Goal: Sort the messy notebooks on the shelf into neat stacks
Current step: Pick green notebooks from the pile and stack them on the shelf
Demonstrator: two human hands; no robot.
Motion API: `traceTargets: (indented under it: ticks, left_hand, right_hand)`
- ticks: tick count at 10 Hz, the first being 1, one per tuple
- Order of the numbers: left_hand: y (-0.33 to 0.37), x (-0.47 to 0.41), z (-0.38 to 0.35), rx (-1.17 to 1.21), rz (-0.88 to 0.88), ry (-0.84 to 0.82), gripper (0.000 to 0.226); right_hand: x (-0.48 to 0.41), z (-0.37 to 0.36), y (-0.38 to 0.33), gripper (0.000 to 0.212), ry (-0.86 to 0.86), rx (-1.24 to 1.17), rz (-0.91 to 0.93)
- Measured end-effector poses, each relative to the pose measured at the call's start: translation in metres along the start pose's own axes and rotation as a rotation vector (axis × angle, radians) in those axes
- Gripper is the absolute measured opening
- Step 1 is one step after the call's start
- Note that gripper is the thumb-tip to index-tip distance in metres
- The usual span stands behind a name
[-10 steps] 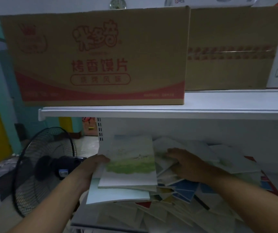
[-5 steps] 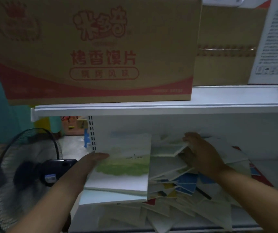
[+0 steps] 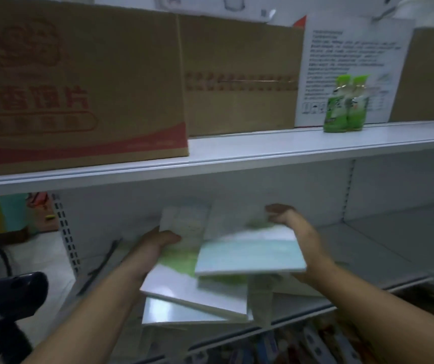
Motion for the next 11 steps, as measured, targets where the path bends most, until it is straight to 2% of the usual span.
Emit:
traceTargets:
  ticks: [1,2,3,4,5,6,7,9,10,11]
  left_hand:
    - [-0.008,0.014,-0.098,0.045,0.02,-0.061,0.01]
    - [-0.02,0.023,-0.171,-0.009,0.096,-0.187,0.012]
    - [-0.048,0.02,-0.243,-0.082,0.111,-0.224,0.014]
    - [-0.072,0.02,-0.317,-0.089,0.107,-0.27,0.017]
    - [-0.098,0.025,-0.396,0.023,0.152,-0.368,0.02]
    - [-0.118,0.026,-0.458,0.124,0.303,-0.448,0.027]
    - [-0.136,0.017,-0.514,0.191,0.462,-0.558,0.034]
    - [-0.169,-0.014,-0.612,0.337,0.572,-0.66,0.039]
    - [-0.189,-0.054,-0.66,0.317,0.576,-0.642,0.041]
    - [-0.201,-0.097,-0.71,0.345,0.602,-0.648,0.033]
  right_hand:
    - [0.018,0.036,0.032,0.031,-0.153,0.178,0.081]
    - [0.042,0.093,0.066,0.046,-0.298,0.328,0.022]
    - [0.068,0.168,0.099,0.052,-0.214,0.31,-0.111]
    - [0.1,0.231,0.126,0.057,0.057,-0.004,-0.517]
    - [0.132,0.265,0.138,0.042,0.087,-0.125,-0.632]
    - [0.155,0.304,0.147,0.039,0.219,-0.18,-0.645]
    - [0.173,0.35,0.167,0.044,0.22,-0.174,-0.692]
    - [0.174,0.414,0.223,0.049,0.225,-0.141,-0.737]
    - [0.157,0.455,0.257,0.046,0.271,-0.138,-0.774]
    - [0.137,0.499,0.296,0.033,0.344,-0.139,-0.849]
Point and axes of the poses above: each hand's wrist, its own x-axis away from the middle knuckle, its own z-axis out of the back of the hand, y = z × x, the point moved 3 cm from there along -x, towards the middle knuckle, and after that the axes turned 3 degrees about -y, right-handed, at the moved point
